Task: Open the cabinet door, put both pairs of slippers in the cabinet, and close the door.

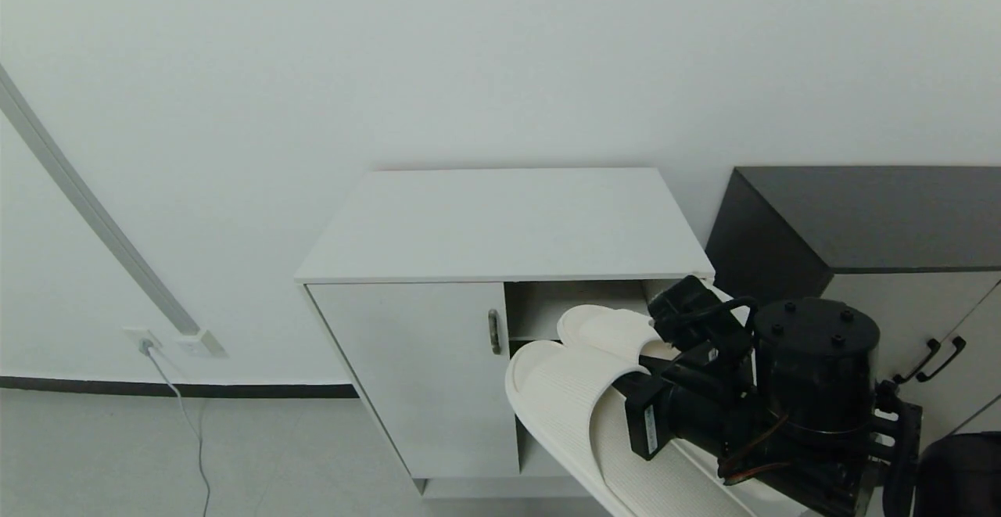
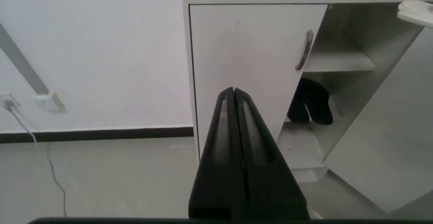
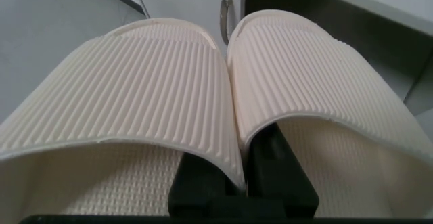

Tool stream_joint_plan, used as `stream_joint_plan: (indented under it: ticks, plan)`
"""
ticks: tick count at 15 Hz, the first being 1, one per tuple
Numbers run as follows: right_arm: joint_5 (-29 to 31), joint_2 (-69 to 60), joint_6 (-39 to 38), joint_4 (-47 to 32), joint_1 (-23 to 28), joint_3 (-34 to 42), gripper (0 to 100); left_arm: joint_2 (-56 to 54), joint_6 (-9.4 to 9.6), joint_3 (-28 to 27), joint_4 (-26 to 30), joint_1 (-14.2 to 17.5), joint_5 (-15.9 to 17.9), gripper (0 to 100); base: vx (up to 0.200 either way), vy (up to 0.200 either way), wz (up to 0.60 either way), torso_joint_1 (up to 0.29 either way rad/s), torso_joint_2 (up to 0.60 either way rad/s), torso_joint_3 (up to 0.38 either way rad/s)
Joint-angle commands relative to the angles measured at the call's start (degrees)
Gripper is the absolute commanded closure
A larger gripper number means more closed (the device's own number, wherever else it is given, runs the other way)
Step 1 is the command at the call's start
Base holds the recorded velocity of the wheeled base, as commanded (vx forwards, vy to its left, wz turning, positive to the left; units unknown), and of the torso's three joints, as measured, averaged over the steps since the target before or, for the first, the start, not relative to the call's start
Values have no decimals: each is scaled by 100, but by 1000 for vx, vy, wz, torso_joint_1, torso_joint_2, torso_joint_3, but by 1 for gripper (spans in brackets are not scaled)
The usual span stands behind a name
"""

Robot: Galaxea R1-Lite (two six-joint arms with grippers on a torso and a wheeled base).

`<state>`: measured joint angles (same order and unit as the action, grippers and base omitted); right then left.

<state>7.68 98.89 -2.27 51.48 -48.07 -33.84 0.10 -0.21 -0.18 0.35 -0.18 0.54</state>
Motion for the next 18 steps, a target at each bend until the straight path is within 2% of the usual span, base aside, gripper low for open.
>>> stream_joint_plan:
  ticks: [1, 18]
  plan:
    - [14, 16, -2, 2, -1, 18, 100, -1, 3, 1, 0, 1, -1, 100, 0, 0, 0, -173, 388, 217]
    - [5, 34, 7, 11, -1, 71, 100, -1, 3, 1, 0, 1, -1, 100, 0, 0, 0, -205, 513, 309]
